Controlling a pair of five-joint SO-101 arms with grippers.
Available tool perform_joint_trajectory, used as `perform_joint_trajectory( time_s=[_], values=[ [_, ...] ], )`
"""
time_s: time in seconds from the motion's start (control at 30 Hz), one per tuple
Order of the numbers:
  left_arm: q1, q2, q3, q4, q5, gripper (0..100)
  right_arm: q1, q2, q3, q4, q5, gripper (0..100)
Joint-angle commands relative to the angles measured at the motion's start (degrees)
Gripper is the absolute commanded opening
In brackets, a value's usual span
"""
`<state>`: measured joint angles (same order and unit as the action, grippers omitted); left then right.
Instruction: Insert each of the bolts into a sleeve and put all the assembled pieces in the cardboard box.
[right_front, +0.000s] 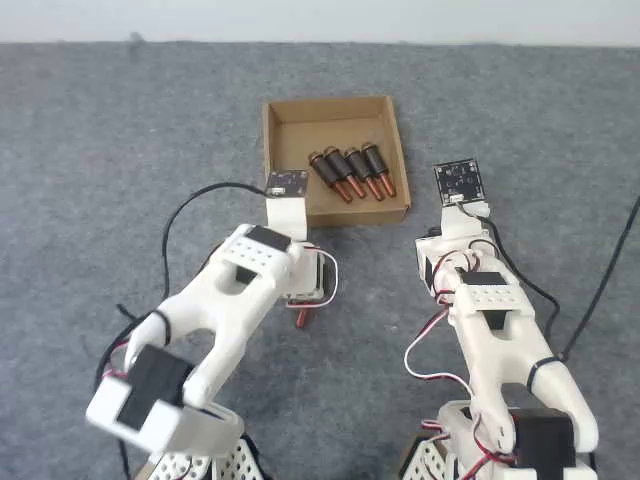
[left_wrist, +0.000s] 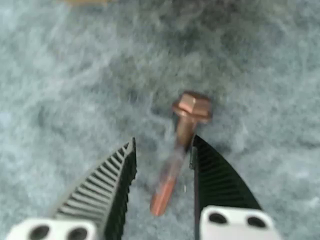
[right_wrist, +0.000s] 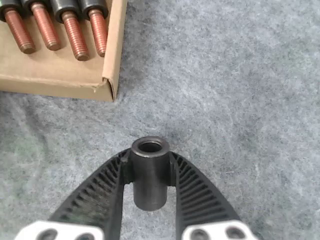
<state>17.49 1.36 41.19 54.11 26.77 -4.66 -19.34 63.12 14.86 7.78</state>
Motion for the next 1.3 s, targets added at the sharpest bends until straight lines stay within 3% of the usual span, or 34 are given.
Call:
perform_joint_trajectory(
  time_s=[0.0,0.2,0.33,0.57,0.77,1.03,1.27],
  values=[
    [0.1,2.8,-5.8,-0.4,-0.4,17,-0.2,-0.3,-0.4,-0.8,0.8,0.7],
    [0.4,5.4,-8.8,1.9,-4.8,16,-0.2,-0.3,-0.4,-0.8,0.8,0.7],
    [0.5,5.5,-9.1,1.9,-7.7,0,-0.2,-0.3,-0.4,-0.9,0.8,0.7],
    [-0.3,5.3,-7.9,4.6,-7.7,1,-0.2,-0.3,-0.4,-0.9,0.8,0.7],
    [-6.4,1.8,-6.6,4.4,-7.8,1,-0.1,-0.3,-0.4,-0.9,0.8,0.7],
    [-17.6,-0.1,-5.8,-5.2,-7.4,1,-0.2,-0.3,-0.4,-0.9,0.8,0.7],
    [-18.9,-0.1,-5.8,-5.4,-7.5,1,-2.9,-0.2,1.3,-4.6,0.8,0.7]
  ],
)
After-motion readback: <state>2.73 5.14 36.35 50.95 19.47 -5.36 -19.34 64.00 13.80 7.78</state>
